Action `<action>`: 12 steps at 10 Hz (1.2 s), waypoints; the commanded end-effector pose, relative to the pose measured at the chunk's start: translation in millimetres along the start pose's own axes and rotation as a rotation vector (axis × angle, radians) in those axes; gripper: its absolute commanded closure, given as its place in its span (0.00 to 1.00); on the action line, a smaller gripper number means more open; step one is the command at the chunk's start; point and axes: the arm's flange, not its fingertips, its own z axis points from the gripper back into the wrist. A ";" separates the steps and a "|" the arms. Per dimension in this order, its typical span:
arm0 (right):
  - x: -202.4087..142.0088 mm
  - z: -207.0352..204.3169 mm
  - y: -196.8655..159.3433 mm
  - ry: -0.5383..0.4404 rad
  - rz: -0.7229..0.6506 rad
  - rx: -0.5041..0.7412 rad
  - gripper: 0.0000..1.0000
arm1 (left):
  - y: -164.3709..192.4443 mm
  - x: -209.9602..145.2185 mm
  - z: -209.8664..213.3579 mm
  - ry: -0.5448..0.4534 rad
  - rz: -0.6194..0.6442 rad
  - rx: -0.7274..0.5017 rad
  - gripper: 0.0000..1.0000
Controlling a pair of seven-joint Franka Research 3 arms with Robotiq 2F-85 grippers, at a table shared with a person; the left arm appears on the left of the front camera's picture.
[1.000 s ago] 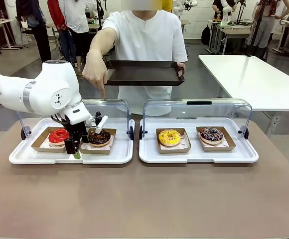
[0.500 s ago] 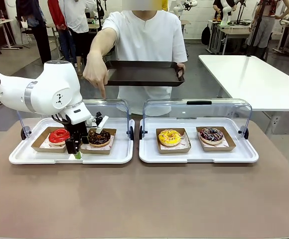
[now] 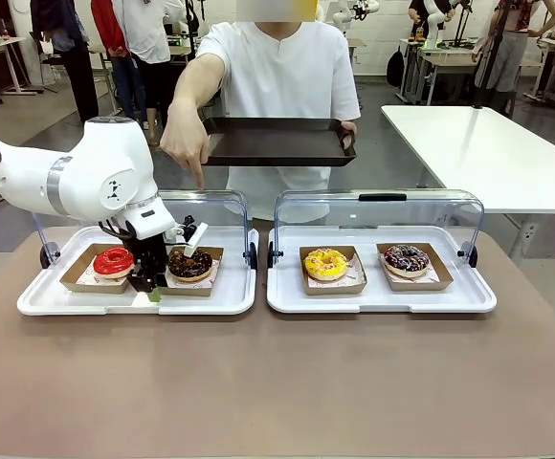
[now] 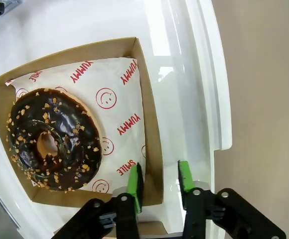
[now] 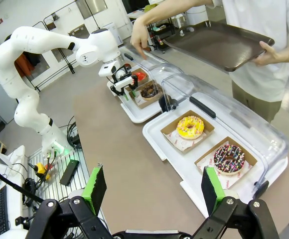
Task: Provide the desired donut to the person.
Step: Pick up and lift the Paper togo box containing the Donut pointed at by the person.
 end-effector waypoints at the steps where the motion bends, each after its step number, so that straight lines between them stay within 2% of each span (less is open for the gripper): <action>1: 0.2 -1.1 -0.8 -0.018 0.007 0.011 0.00 | 4.4 1.2 -1.6 0.029 0.010 -0.001 1.00; 6: 0.2 -1.1 -0.8 -0.018 0.007 0.011 0.00 | 2.8 -1.0 3.1 0.033 -0.006 0.011 1.00; 8: 0.2 -1.1 -0.8 -0.018 0.007 0.011 0.00 | -8.1 1.9 17.9 0.034 -0.004 0.019 1.00; 11: 0.2 -1.1 -0.8 -0.018 0.007 0.011 0.00 | -72.3 21.4 95.0 0.077 0.071 -0.001 1.00; 12: 0.2 -1.1 -0.8 -0.018 0.007 0.011 0.00 | -95.5 26.2 117.1 0.090 0.110 -0.059 1.00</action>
